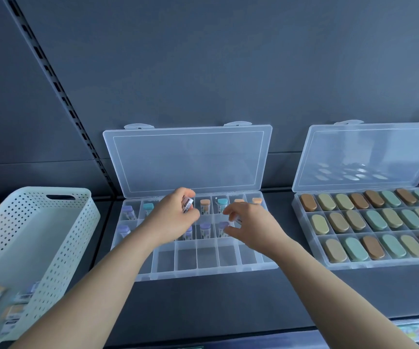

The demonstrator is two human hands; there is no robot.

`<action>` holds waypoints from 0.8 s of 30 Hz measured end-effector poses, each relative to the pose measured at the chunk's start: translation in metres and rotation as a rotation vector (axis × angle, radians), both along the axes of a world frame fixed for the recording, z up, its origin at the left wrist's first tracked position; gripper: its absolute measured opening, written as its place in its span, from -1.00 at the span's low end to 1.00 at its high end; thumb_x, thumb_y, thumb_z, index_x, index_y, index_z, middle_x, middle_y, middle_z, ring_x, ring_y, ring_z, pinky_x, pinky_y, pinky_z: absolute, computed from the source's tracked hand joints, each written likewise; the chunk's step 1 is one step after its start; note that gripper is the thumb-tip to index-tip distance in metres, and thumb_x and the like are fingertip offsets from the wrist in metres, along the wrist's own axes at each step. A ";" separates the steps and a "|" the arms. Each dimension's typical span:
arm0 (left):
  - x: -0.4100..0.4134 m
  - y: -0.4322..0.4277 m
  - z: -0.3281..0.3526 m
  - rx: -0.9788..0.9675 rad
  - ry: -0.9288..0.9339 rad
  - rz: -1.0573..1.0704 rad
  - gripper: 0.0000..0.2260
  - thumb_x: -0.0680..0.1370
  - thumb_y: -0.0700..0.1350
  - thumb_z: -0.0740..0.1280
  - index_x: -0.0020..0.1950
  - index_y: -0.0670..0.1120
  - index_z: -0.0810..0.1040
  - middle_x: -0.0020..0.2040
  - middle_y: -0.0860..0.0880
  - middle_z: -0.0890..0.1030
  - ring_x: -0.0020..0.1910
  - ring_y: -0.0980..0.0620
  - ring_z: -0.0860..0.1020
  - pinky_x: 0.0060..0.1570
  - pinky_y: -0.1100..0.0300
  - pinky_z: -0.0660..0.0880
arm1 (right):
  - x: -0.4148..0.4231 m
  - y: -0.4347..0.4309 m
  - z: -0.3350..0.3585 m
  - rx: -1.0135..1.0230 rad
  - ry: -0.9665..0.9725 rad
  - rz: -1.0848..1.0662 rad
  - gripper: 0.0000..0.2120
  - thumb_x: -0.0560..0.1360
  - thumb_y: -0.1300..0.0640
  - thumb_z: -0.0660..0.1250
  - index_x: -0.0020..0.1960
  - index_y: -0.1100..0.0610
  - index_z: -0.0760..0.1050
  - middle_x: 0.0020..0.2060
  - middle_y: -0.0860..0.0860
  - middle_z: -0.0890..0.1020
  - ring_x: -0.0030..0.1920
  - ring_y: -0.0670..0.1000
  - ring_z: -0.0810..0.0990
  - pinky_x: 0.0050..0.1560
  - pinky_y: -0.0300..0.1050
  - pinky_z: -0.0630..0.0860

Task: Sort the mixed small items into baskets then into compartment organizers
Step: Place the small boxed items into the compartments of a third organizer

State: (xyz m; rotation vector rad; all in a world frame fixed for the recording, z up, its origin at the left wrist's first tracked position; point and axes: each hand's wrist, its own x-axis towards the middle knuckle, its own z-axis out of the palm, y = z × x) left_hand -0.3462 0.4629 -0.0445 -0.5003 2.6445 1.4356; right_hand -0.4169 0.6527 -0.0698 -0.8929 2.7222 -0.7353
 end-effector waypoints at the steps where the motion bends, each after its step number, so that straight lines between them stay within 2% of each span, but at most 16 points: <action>1: -0.001 0.001 0.001 0.036 0.011 0.015 -0.78 0.59 -0.14 0.18 0.21 0.04 0.41 -0.08 0.00 0.51 -0.18 0.06 0.64 -0.45 0.44 0.39 | -0.001 0.004 0.003 -0.033 -0.034 -0.028 -0.65 0.45 -0.07 0.40 0.18 0.02 0.49 -0.07 -0.08 0.62 -0.14 -0.07 0.52 -0.12 -0.16 0.51; 3: -0.002 0.005 0.005 0.084 0.073 0.031 -0.83 0.62 -0.14 0.15 0.16 0.02 0.45 -0.03 -0.01 0.56 -0.19 0.09 0.58 -0.31 0.27 0.54 | -0.005 0.013 0.011 -0.114 -0.114 -0.113 -0.66 0.45 -0.07 0.41 0.16 0.01 0.45 -0.14 -0.07 0.61 -0.22 -0.09 0.52 -0.23 -0.22 0.47; 4: -0.003 0.008 0.006 0.103 0.113 0.039 -0.84 0.62 -0.15 0.18 0.13 0.03 0.49 -0.03 0.02 0.59 -0.20 0.08 0.58 -0.26 0.15 0.60 | -0.008 0.018 0.016 -0.164 -0.170 -0.161 -0.73 0.49 -0.03 0.36 0.13 0.03 0.43 -0.17 -0.05 0.60 -0.28 -0.08 0.51 -0.29 -0.23 0.45; 6: -0.006 0.018 0.010 0.174 0.181 0.050 -0.85 0.59 -0.16 0.27 0.07 0.05 0.56 -0.07 0.05 0.63 -0.21 0.00 0.59 -0.28 0.06 0.60 | -0.013 0.028 0.025 -0.319 -0.335 -0.263 -0.86 0.57 0.11 0.19 0.10 0.10 0.43 -0.20 0.01 0.58 -0.32 -0.03 0.48 -0.32 -0.19 0.47; 8: -0.009 0.033 0.012 0.317 0.209 0.067 -0.84 0.57 -0.18 0.32 0.02 0.07 0.60 -0.04 -0.04 0.64 -0.15 -0.06 0.63 -0.27 0.17 0.56 | -0.015 0.040 0.034 -0.486 -0.514 -0.333 -0.75 0.57 0.29 0.04 0.13 0.17 0.44 -0.18 0.06 0.54 -0.25 0.00 0.48 -0.20 -0.16 0.54; 10: -0.015 0.046 0.011 0.403 0.211 0.072 -0.84 0.54 -0.18 0.37 -0.01 0.09 0.62 -0.05 -0.06 0.66 -0.08 -0.10 0.66 -0.17 0.12 0.58 | -0.015 0.050 0.037 -0.585 -0.611 -0.344 -0.69 0.55 0.38 0.03 0.16 0.20 0.45 -0.15 0.09 0.53 -0.14 0.03 0.52 -0.03 -0.12 0.59; 11: -0.018 0.051 0.009 0.382 0.222 0.069 -0.84 0.52 -0.18 0.40 -0.03 0.10 0.64 -0.07 -0.02 0.68 -0.06 -0.10 0.66 -0.07 0.00 0.58 | -0.016 0.053 0.036 -0.600 -0.619 -0.339 -0.69 0.54 0.41 0.06 0.18 0.20 0.45 -0.14 0.09 0.54 -0.10 0.04 0.54 0.03 -0.09 0.61; 12: -0.022 0.055 0.007 0.352 0.233 0.065 -0.83 0.50 -0.18 0.42 -0.06 0.11 0.65 -0.09 0.01 0.69 -0.05 -0.10 0.66 -0.02 -0.03 0.58 | -0.016 0.056 0.034 -0.611 -0.612 -0.337 -0.68 0.53 0.42 0.10 0.20 0.20 0.45 -0.12 0.08 0.57 -0.06 0.05 0.57 0.07 -0.06 0.61; 15: -0.030 0.064 0.001 0.336 0.246 0.056 -0.79 0.52 -0.22 0.39 -0.10 0.12 0.64 -0.11 0.04 0.66 -0.08 -0.11 0.65 -0.07 -0.09 0.63 | -0.016 0.062 0.029 -0.685 -0.600 -0.367 -0.71 0.53 0.42 0.19 0.21 0.20 0.41 -0.09 0.05 0.64 -0.03 0.03 0.63 0.02 -0.07 0.63; 19: -0.035 0.073 -0.003 0.308 0.195 -0.029 -0.75 0.61 -0.21 0.24 0.13 0.13 0.54 0.00 0.05 0.52 -0.09 -0.05 0.66 -0.11 -0.10 0.63 | -0.016 0.067 0.026 -0.806 -0.666 -0.376 -0.80 0.53 0.40 0.26 0.14 0.28 0.42 -0.04 0.16 0.66 -0.02 0.10 0.66 -0.08 -0.09 0.65; 22: -0.038 0.073 -0.004 0.044 0.211 -0.101 -0.65 0.58 -0.21 0.26 0.32 0.11 0.40 0.05 0.10 0.56 -0.13 0.01 0.62 -0.12 -0.02 0.63 | -0.017 0.068 0.021 -0.830 -0.693 -0.398 -0.79 0.50 0.40 0.30 0.13 0.30 0.46 -0.07 0.23 0.64 0.01 0.20 0.66 0.00 0.01 0.63; 24: -0.040 0.072 -0.005 -0.125 0.224 -0.119 -0.71 0.55 -0.22 0.29 0.25 0.01 0.42 0.04 0.08 0.60 -0.14 0.02 0.59 -0.10 -0.02 0.62 | -0.020 0.068 0.015 -0.819 -0.680 -0.410 -0.80 0.49 0.40 0.31 0.11 0.28 0.48 -0.13 0.21 0.63 0.00 0.21 0.65 0.04 0.08 0.62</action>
